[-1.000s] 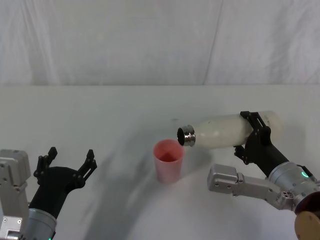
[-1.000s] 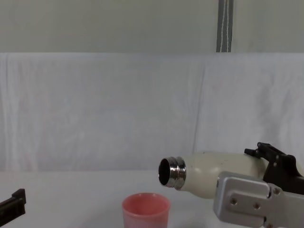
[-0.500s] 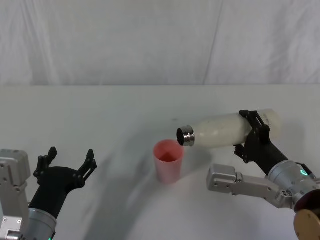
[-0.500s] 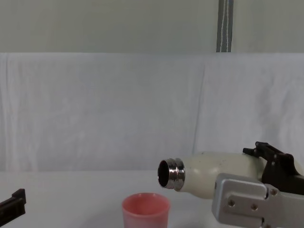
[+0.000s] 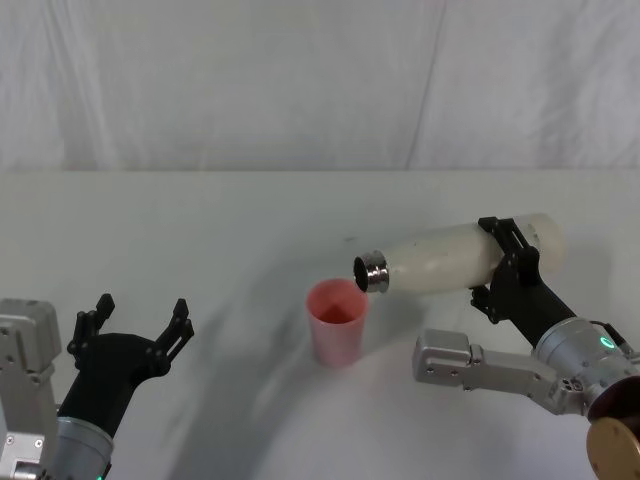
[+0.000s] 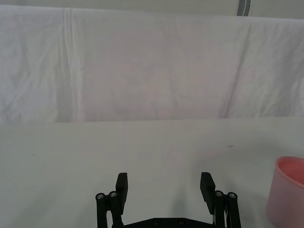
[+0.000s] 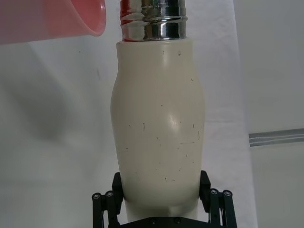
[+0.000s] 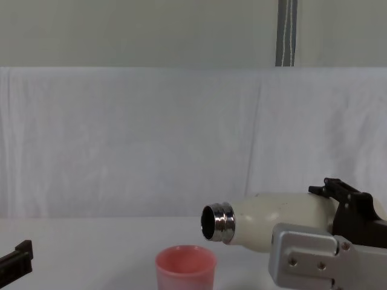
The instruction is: Grasp the thermos with one hand and pour water into the cup lid.
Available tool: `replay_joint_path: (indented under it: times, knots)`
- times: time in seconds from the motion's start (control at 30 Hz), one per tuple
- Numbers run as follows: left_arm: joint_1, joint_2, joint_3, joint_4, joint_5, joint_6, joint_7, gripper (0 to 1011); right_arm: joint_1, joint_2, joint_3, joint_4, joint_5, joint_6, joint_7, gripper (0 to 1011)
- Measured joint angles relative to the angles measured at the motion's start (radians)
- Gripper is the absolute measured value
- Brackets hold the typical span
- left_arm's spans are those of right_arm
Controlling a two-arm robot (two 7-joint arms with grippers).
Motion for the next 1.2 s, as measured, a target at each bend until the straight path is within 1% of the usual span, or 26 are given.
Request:
replay_joint_path:
  times: [0.87, 1.2]
  knots:
    - [0.000, 0.000, 0.000, 0.000, 0.000, 0.000, 0.000, 1001, 0.016, 0.010, -0.022, -0.001, -0.033, 0.006, -0.002, 957]
    - [0.000, 0.000, 0.000, 0.000, 0.000, 0.000, 0.000, 1001, 0.020, 0.010, -0.023, -0.001, -0.034, 0.004, -0.004, 957]
